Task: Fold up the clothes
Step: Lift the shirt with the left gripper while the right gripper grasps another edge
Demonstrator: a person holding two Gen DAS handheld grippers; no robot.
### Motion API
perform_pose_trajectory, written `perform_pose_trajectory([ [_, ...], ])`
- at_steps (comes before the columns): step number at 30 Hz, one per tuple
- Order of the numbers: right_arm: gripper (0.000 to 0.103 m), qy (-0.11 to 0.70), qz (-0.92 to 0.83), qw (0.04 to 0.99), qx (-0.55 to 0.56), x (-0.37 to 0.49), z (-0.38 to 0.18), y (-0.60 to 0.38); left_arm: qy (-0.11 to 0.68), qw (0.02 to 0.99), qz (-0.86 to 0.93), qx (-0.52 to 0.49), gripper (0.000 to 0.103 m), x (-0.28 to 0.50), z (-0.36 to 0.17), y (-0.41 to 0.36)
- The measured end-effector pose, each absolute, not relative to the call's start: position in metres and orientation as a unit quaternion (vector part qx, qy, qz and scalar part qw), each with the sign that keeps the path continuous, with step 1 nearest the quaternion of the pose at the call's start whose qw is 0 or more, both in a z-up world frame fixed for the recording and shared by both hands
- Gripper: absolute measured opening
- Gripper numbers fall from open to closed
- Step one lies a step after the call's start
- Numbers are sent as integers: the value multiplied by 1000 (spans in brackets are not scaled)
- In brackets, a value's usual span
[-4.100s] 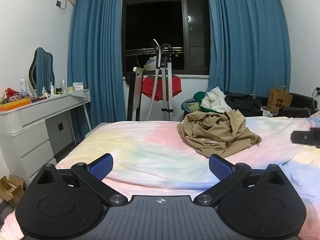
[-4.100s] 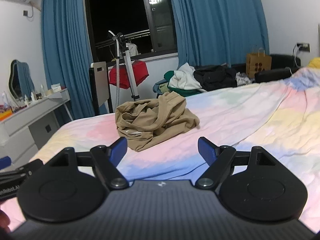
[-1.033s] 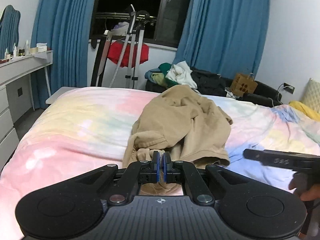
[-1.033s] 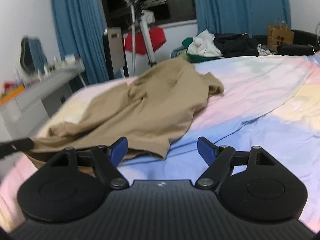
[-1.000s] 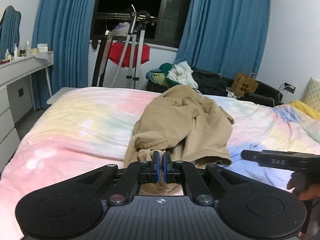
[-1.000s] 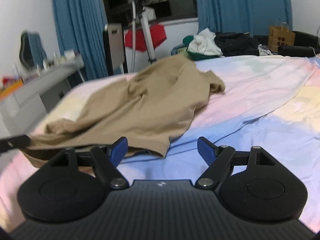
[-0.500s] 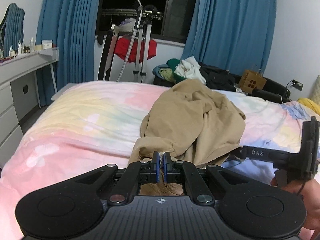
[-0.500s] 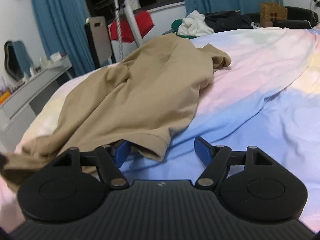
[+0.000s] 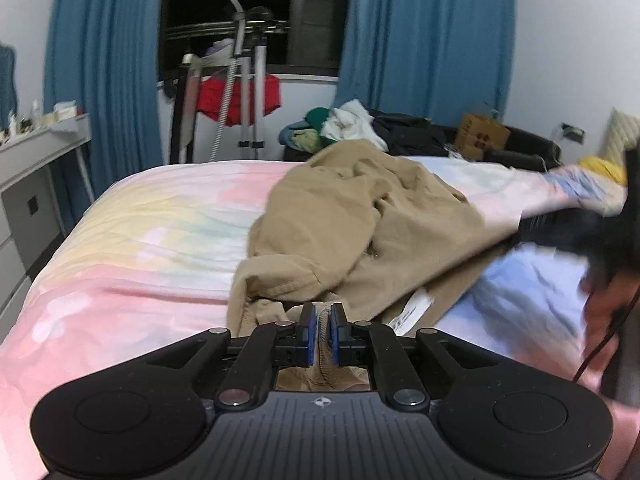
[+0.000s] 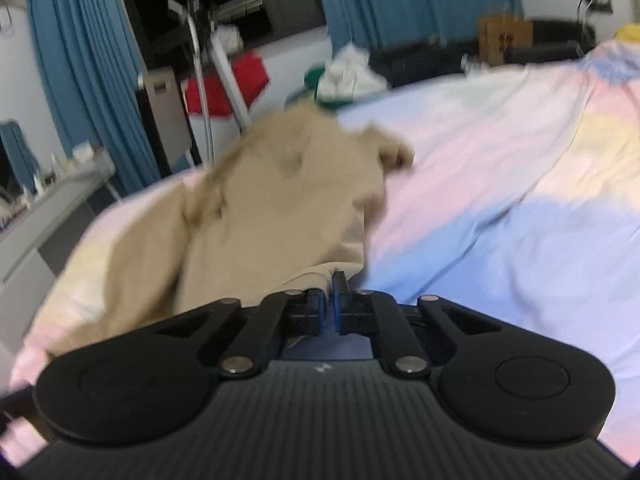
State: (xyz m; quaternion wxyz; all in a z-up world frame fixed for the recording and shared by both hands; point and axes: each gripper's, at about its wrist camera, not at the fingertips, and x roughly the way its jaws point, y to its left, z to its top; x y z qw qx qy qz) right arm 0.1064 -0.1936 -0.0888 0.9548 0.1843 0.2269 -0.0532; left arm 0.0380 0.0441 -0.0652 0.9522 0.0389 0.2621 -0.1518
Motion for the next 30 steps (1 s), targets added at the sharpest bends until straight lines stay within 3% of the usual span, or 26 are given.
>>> perform_pose_trajectory([
  [3, 7, 196, -48, 962, 184, 81, -67, -195, 257, 949, -169, 63, 18, 31, -70, 33],
  [5, 7, 180, -42, 967, 173, 64, -56, -194, 253, 947, -181, 79, 38, 26, -73, 26],
  [7, 7, 176, -41, 969, 169, 53, -50, -195, 249, 944, -193, 95, 45, 21, -76, 19],
  [14, 7, 230, -65, 952, 193, 59, -64, -212, 265, 940, -144, 158, 49, 27, -101, 1],
  [26, 12, 289, -51, 923, 249, 64, -88, -236, 311, 937, -76, 137, 52, 44, -103, 14],
  [27, 16, 294, -46, 923, 244, 64, -88, -235, 311, 939, -74, 130, 52, 43, -101, 17],
  [29, 37, 304, -37, 924, 228, 65, -89, -233, 306, 943, -65, 115, 52, 42, -98, 23],
  [30, 53, 308, -33, 925, 219, 65, -90, -230, 303, 945, -60, 105, 52, 42, -96, 27],
])
